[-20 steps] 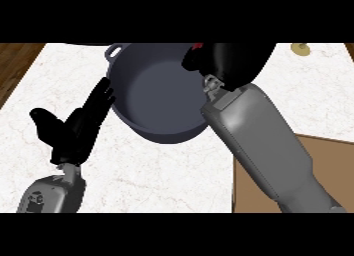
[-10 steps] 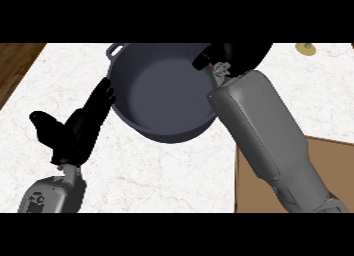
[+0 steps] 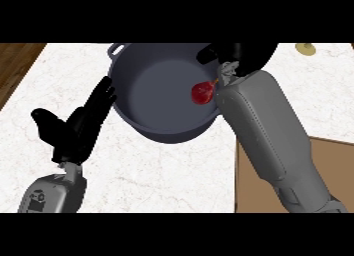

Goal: Pick the pear from the tray and place it in the pot

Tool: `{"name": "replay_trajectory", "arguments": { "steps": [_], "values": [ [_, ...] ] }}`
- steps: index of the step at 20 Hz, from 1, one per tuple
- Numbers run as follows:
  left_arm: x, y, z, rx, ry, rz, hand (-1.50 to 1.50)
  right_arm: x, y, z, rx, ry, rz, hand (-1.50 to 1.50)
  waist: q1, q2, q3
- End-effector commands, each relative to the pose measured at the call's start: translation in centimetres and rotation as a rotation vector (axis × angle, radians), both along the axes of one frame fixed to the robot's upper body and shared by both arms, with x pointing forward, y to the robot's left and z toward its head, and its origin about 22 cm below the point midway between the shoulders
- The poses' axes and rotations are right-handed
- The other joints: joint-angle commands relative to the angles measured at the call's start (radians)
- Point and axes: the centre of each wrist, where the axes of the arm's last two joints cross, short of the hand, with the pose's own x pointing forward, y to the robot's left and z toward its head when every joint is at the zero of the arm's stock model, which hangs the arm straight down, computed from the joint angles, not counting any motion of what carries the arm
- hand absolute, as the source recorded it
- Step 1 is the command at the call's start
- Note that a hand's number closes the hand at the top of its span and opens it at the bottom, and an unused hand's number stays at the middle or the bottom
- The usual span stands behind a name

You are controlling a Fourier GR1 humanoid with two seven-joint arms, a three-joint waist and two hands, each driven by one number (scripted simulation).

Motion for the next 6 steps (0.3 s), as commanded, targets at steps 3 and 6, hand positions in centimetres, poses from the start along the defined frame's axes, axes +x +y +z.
{"name": "replay_trajectory", "arguments": {
  "steps": [3, 6],
  "values": [
    [-0.3, 0.8, -0.6, -0.009, 0.029, 0.04, 0.0, -1.2, 0.8, 1.5, 0.21, -0.318, -0.18, -1.5, -0.037, -0.015, -0.002],
    [-0.5, 1.0, -0.6, -0.012, 0.021, 0.051, 0.0, -1.0, -0.6, 0.1, 0.212, -0.369, -0.244, -1.5, -0.06, -0.013, -0.001]
  ]
}}
